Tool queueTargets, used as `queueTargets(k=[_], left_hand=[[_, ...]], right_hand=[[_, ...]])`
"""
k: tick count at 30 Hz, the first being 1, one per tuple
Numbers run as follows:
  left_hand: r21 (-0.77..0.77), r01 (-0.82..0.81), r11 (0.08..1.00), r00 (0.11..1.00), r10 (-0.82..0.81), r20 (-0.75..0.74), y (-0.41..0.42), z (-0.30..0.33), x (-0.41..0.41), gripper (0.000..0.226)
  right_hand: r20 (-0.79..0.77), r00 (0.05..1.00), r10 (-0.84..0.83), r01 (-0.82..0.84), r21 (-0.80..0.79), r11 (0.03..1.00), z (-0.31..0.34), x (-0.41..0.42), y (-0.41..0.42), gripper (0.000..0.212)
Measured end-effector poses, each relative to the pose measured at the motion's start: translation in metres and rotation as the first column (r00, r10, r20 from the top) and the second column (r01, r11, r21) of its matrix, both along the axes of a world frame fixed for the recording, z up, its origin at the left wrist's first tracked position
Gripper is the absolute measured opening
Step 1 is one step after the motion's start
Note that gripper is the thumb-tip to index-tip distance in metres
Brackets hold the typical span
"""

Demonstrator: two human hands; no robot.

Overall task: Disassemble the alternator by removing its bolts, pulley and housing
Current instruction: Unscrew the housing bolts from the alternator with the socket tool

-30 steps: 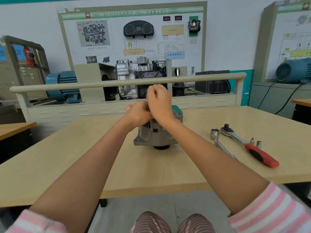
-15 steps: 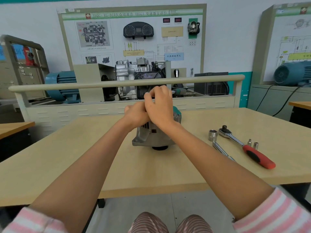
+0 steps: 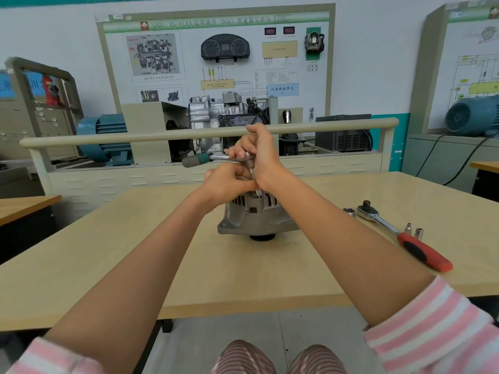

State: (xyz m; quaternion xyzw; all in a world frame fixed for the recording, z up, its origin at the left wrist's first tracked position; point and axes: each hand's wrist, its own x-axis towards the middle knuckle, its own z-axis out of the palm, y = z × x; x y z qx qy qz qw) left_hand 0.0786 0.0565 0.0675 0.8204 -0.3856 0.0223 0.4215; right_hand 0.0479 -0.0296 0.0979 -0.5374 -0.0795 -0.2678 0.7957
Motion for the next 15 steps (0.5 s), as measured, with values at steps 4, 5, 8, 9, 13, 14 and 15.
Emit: queueTargets(k=[4,5,8,9,13,14,15], left_hand=[[-0.018,-0.003,1.0,1.0,0.003,-0.01,0.001,0.002,-0.002,0.013],[-0.015,-0.003,1.0,1.0,0.003,-0.007,0.001,0.002,-0.003,0.011],[0.001,-0.028,1.0,0.999,0.028,0.022,-0.001,0.001,-0.004,0.013],[0.009,-0.039,0.999,0.998,0.039,0.041,-0.002,0.001,-0.005,0.013],[0.035,-0.056,0.998,0.996,0.053,0.074,-0.001,0.003,-0.007,0.018],[0.038,-0.058,0.998,0.995,0.055,0.079,-0.001,0.003,-0.007,0.019],[0.036,-0.062,0.997,0.995,0.059,0.083,0.0,0.003,-0.007,0.021]], right_hand=[[0.016,0.994,-0.104,0.105,-0.048,0.993,-0.004,0.002,0.01,0.051],[0.027,0.992,-0.121,0.122,-0.045,0.992,-0.005,0.001,0.01,0.048],[0.058,0.978,-0.2,0.204,-0.06,0.977,-0.005,-0.001,0.003,0.046],[0.066,0.97,-0.232,0.236,-0.068,0.969,-0.006,-0.001,0.0,0.045],[0.141,0.902,-0.408,0.43,-0.213,0.877,-0.016,0.001,0.002,0.047],[0.189,0.871,-0.454,0.491,-0.28,0.825,-0.019,0.002,0.003,0.047],[0.247,0.841,-0.481,0.54,-0.328,0.775,-0.023,0.003,0.004,0.048]])
